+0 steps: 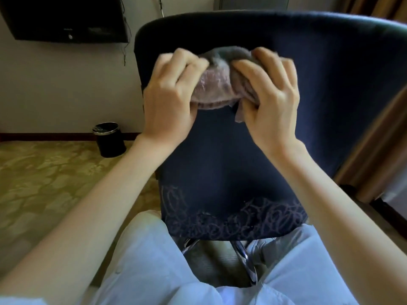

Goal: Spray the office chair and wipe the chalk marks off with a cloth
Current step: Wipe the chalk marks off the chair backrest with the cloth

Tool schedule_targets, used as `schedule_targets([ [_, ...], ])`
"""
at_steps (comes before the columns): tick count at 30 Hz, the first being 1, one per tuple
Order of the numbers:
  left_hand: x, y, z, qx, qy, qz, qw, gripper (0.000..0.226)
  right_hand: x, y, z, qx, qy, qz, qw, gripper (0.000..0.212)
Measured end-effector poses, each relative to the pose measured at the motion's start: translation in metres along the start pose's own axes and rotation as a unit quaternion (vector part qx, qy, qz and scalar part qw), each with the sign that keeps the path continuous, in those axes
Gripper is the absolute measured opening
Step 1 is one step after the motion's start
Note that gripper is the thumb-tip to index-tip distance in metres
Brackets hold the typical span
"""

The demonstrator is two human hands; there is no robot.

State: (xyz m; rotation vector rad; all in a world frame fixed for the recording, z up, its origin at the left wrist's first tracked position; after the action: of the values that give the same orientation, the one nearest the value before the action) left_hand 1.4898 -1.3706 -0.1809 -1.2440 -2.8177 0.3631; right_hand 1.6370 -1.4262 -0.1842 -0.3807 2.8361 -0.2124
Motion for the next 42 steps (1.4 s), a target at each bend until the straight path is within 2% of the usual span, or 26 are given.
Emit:
schedule_targets([
  [5, 0.007, 0.042, 0.078, 0.056, 0.014, -0.003, 0.998, 0.03, -0.003, 0.027, 0.089, 0.079, 0.0, 0.004, 0.997, 0.036],
  [9, 0.003, 0.067, 0.141, 0.094, 0.04, 0.009, 0.995, 0.035, 0.001, 0.04, 0.167, 0.145, 0.035, -0.014, 0.989, 0.039],
  [13, 0.005, 0.083, 0.169, 0.096, 0.04, 0.01, 0.995, 0.031, 0.004, 0.05, 0.204, 0.147, 0.065, -0.025, 0.987, 0.03],
  [18, 0.004, 0.089, 0.186, 0.098, 0.006, 0.02, 0.995, 0.038, 0.011, 0.056, 0.226, 0.127, 0.104, -0.026, 0.986, 0.024],
  [20, 0.004, 0.095, 0.212, 0.126, 0.013, 0.022, 0.992, 0.037, 0.017, 0.057, 0.251, 0.157, 0.111, -0.026, 0.981, 0.025],
  [24, 0.003, 0.116, 0.279, 0.227, 0.026, 0.03, 0.973, 0.02, 0.033, 0.063, 0.329, 0.28, 0.178, -0.055, 0.942, 0.044],
  [26, -0.002, 0.126, 0.306, 0.276, 0.016, 0.039, 0.96, 0.021, 0.039, 0.064, 0.357, 0.323, 0.227, -0.074, 0.916, 0.057],
  [30, -0.011, 0.134, 0.329, 0.338, -0.021, 0.045, 0.94, 0.028, 0.042, 0.068, 0.37, 0.364, 0.252, -0.087, 0.892, 0.058],
  [33, -0.017, 0.13, 0.318, 0.347, -0.03, 0.055, 0.936, 0.032, 0.038, 0.063, 0.363, 0.349, 0.259, -0.08, 0.897, 0.06],
  [36, -0.026, 0.126, 0.286, 0.328, -0.026, 0.066, 0.942, 0.035, 0.022, 0.05, 0.339, 0.284, 0.275, -0.064, 0.916, 0.057],
  [38, -0.037, 0.124, 0.258, 0.296, -0.019, 0.077, 0.952, 0.035, 0.007, 0.036, 0.314, 0.23, 0.273, -0.047, 0.933, 0.053],
  [42, -0.077, 0.117, 0.183, 0.206, 0.01, 0.105, 0.973, 0.028, -0.035, -0.01, 0.24, 0.133, 0.254, -0.005, 0.958, 0.06],
])
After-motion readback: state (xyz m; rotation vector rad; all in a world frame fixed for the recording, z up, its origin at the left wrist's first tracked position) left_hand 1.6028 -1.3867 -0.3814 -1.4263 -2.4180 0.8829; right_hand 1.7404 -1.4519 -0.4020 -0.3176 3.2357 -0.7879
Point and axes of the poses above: each hand's wrist, its own z-axis away from the middle knuckle, its own y-axis out of the palm, x = y × z, the point moved 5 cm from there along -z, towards the middle knuckle, and after that the axes turned 10 degrees about -y, right-handed, at the moved point
